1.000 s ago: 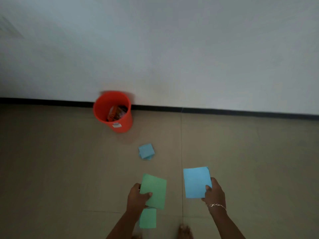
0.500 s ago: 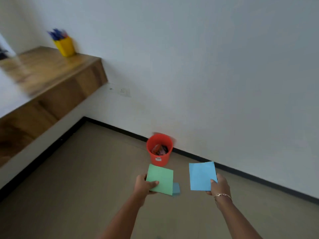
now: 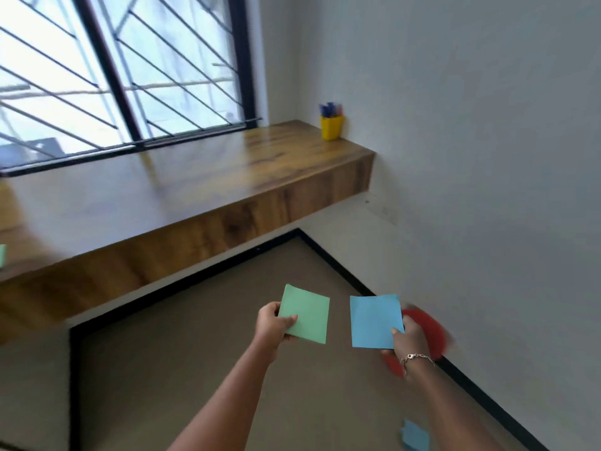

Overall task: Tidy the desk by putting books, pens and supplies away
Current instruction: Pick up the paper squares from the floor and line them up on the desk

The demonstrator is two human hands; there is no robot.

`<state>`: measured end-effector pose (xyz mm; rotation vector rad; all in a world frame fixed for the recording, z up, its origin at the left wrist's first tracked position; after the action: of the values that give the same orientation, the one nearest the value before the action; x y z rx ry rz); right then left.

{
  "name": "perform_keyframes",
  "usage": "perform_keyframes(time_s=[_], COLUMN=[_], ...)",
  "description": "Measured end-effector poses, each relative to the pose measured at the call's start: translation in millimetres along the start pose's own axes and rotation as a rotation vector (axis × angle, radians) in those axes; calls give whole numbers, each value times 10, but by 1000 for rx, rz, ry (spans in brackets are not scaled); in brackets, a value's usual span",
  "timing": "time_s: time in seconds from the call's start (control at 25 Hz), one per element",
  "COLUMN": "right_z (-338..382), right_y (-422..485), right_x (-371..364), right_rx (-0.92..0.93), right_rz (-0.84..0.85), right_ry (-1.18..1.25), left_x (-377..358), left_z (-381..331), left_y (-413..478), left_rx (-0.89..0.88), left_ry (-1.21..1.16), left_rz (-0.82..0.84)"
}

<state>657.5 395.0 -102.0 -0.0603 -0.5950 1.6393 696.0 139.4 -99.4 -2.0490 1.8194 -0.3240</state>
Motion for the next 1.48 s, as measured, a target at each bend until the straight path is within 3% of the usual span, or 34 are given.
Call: perform_keyframes(time_s=[0.32,0.68,0.88,1.04,1.24,1.48], right_z=[1146,2147,2695,3034,3151,3201], right_y=[340,506,770,985,1246,1211], right_x=[-2089,-3981,-4857,-5389,-5911,-6234], right_rx=[97,203,272,300,260,240], right_rz=[224,473,573,627,697,752], right_ry=[-40,-29,-93,-151,-277,-336], left_x=[2164,3962,4825,5332,5628,5806], left_z=[-419,-898,-1135,-1149,-1078,-1296], left_y=[-22,-291,-250,-128,70,-2], left_rx=[-62,-170,-196,-130,-55,-173], left_ry=[-76,-176,-208,-144,-182,-371], left_rz=[-252,-479,-703,-869,-919,-963])
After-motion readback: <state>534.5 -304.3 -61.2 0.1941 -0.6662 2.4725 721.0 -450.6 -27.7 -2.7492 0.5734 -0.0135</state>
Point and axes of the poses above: each hand's wrist, its own y-axis towards the middle knuckle, its own x-axis out of the back of the hand, z = x × y, the point moved 5 cm from there along y, towards the middle knuckle, and after that the axes turned 15 degrees about z, right-handed, at the moved point
